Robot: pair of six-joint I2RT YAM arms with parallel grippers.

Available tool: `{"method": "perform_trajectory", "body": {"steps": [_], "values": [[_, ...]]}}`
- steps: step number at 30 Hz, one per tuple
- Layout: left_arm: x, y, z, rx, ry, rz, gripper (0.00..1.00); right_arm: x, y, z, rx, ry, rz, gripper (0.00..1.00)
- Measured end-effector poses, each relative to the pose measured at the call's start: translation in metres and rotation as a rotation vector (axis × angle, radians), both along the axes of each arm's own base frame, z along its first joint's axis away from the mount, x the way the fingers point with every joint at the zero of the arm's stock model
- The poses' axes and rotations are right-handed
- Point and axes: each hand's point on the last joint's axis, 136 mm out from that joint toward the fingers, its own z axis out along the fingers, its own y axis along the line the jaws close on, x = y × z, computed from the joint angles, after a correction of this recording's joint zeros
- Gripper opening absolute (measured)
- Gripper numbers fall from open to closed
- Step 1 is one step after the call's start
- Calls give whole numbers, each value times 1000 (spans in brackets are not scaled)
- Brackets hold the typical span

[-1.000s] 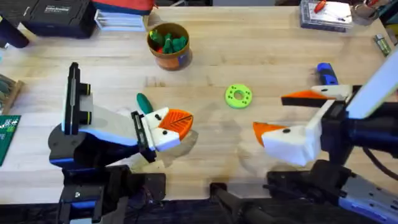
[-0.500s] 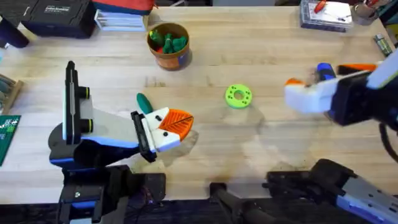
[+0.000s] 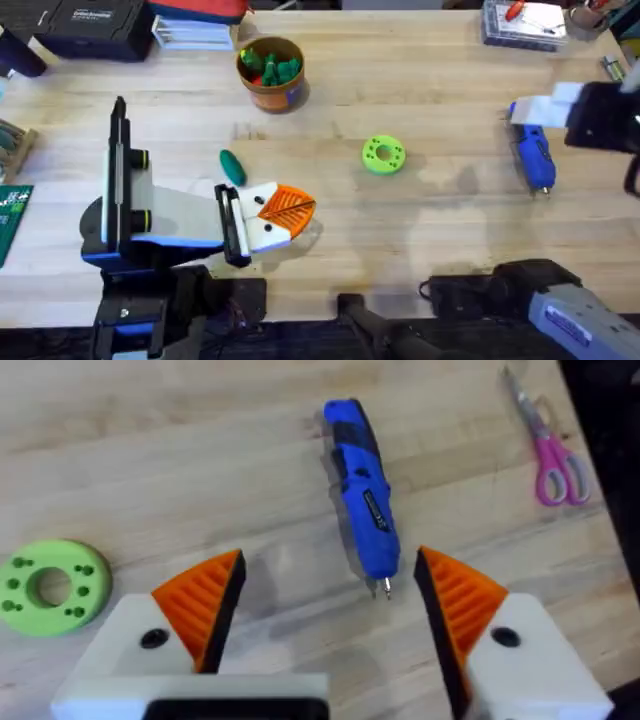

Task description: Pick up the gripper from the table and insert it into the empty holder that is missing its gripper. Then pick up a screw, insert it into the mounting hole, and use the screwdriver to tighten it. Finally, clean up the table by picking up the vegetable and placing it into the bucket.

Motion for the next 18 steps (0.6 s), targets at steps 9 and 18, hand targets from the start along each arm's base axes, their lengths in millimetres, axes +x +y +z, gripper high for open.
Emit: {"method": "perform_trajectory", "body": {"steps": [9,18], "values": [[-4,-1,0,-6,13,-21,4,46,-51,-40,82,91,-109,994],[-4,-1,0,-7,15,-20,4,63,-99,-103,159,261,-10,994]]}}
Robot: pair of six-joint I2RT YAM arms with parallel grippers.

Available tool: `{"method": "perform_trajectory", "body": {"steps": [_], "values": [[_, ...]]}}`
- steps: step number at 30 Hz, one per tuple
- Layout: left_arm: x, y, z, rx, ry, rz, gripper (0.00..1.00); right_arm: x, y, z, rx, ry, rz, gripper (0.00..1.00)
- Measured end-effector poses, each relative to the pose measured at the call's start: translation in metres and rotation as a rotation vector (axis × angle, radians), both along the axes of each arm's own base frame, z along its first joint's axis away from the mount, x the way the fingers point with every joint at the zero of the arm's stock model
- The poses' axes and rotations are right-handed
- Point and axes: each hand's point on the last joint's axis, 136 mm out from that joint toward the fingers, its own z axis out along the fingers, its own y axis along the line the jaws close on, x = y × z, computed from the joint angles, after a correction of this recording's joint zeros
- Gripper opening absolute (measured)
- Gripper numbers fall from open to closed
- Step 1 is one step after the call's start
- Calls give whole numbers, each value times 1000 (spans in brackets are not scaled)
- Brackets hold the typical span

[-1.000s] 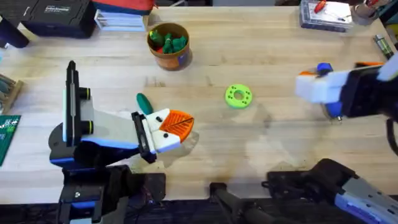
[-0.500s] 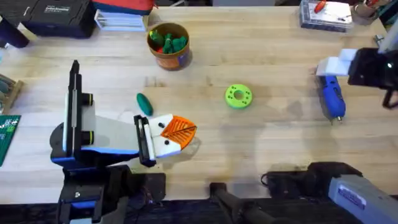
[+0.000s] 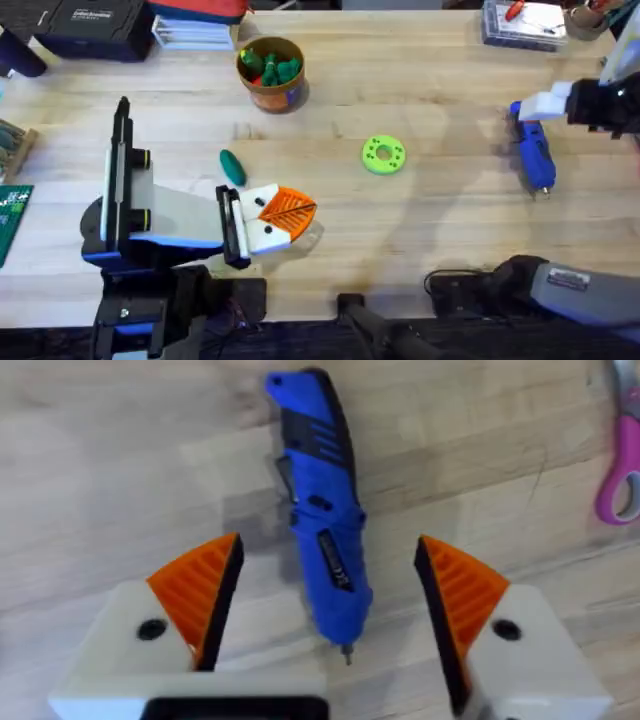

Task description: Pick up the gripper from the table and insert it into the empty holder that is missing its gripper. Then pick up a screw, insert it into the mounting hole, and use the screwdriver to tighten it. Finally, clean up the table by picking up the vegetable and placing it into the bucket.

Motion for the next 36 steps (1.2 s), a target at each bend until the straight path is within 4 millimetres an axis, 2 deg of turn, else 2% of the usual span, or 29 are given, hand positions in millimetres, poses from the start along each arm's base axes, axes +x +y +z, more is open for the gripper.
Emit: {"method": "perform_trajectory", "body": {"steps": [6,11,17,25,29,36], "values": [[0,0,0,0,0,0,4,0,-21,-38,12,104,65,994],[0,0,0,0,1,0,4,25,-30,-48,-12,51,127,994],[0,0,0,0,0,0,4,49,-23,-58,41,-25,197,994],[0,0,0,0,0,0,4,50,-11,-89,132,14,231,993],[0,0,0,0,1,0,4,49,-11,-92,137,21,233,992],[0,0,0,0,0,0,4,46,-9,-93,136,39,263,780]]}}
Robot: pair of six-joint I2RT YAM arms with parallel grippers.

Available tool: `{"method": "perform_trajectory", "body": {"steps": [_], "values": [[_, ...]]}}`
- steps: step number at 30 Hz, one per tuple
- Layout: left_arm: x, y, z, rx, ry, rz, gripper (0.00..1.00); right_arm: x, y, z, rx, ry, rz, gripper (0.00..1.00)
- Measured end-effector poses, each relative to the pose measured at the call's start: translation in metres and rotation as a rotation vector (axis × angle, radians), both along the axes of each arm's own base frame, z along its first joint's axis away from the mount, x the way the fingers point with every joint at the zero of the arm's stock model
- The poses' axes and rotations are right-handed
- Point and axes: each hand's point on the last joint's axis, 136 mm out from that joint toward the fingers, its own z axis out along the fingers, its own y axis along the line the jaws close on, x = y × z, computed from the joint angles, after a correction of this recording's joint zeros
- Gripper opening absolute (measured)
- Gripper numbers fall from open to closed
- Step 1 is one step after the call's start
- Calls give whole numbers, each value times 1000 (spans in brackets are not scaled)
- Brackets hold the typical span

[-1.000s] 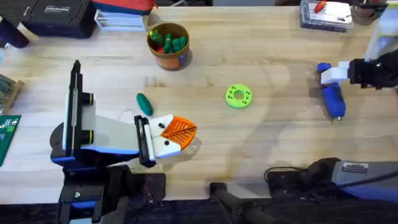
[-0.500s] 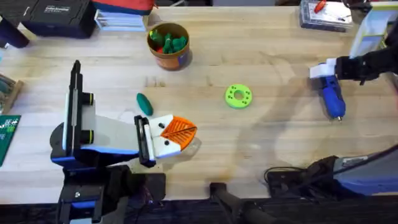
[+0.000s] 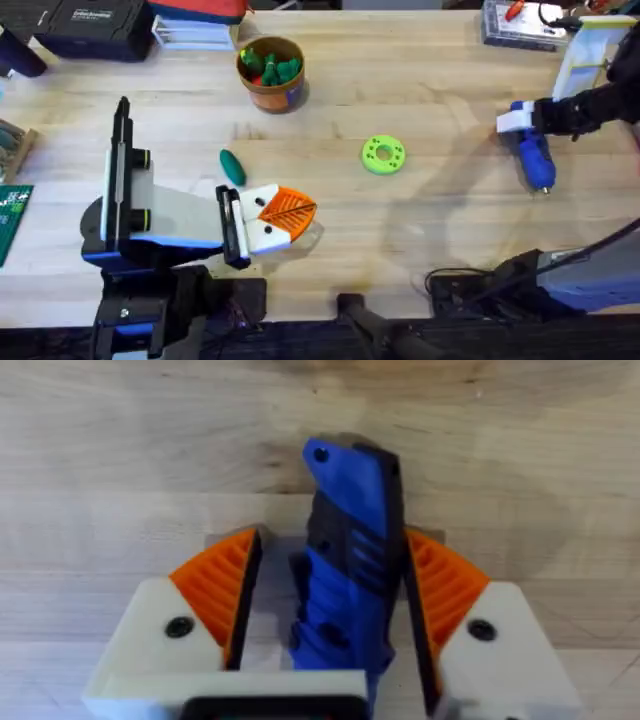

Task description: Pick up the gripper from the table and insert it into the empty holder that is missing its gripper. Then pick up a screw, insert it into the mounting hole, and use the screwdriver to tighten it. Finally, clean up the table by picking up the vegetable and placing it into the bucket.

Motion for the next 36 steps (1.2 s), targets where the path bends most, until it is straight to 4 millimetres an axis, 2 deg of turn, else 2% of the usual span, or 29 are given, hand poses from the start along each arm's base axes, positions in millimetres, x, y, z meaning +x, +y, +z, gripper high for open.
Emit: {"method": "perform_trajectory", "body": {"steps": [3,6,8,9,11,12,18,21,26,36], "values": [[0,0,0,0,0,0,4,0,0,0,-5,-2,18,694],[0,0,0,0,0,0,4,2,-1,1,-11,-10,29,452],[0,0,0,0,0,0,4,4,-1,2,-16,-17,35,381],[0,0,0,0,0,0,4,4,-1,2,-17,-19,38,304],[0,0,0,0,0,0,4,4,-2,2,-21,-19,45,84],[0,0,0,0,0,0,4,4,-1,2,-18,-20,43,34],[0,0,0,0,0,0,4,2,0,5,-12,-18,28,28],[0,0,0,0,0,0,4,1,1,18,-22,-44,14,28],[0,0,0,0,0,0,4,-2,3,63,-71,-133,5,28],[0,0,0,0,0,0,4,-23,15,166,-171,-379,-60,28]]}}
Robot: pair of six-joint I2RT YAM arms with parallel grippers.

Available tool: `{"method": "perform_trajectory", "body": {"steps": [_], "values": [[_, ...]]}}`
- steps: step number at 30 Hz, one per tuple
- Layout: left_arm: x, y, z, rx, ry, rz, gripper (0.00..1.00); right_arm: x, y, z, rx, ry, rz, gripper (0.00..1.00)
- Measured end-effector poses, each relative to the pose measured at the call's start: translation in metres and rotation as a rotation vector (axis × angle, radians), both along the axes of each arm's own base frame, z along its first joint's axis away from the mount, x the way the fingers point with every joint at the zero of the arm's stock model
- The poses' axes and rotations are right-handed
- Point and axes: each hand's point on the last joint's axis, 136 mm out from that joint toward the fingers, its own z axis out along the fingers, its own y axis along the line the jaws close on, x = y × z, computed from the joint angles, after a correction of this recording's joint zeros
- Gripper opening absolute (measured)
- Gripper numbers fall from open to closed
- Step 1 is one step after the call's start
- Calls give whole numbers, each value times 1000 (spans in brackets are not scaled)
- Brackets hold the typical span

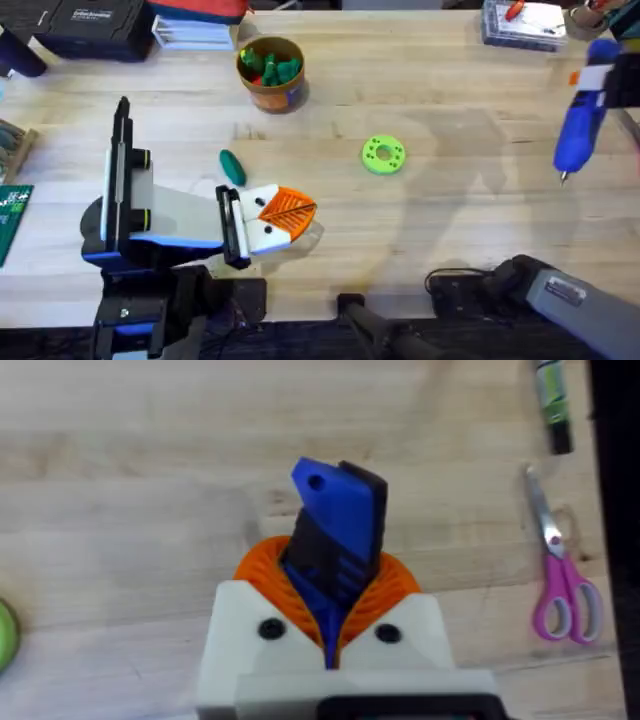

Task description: Pick up the gripper from the table and insert it into the empty holder that is missing its gripper. Then pick up a screw, insert it into the mounting hole, and use the screwdriver to tighten it. Finally, clean up the table by picking up the vegetable and placing it into the bucket.

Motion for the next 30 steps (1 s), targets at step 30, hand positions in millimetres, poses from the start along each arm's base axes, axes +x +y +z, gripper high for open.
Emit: {"method": "perform_trajectory", "body": {"steps": [30], "values": [[0,0,0,0,0,0,4,-54,233,129,527,-822,636,28]]}}
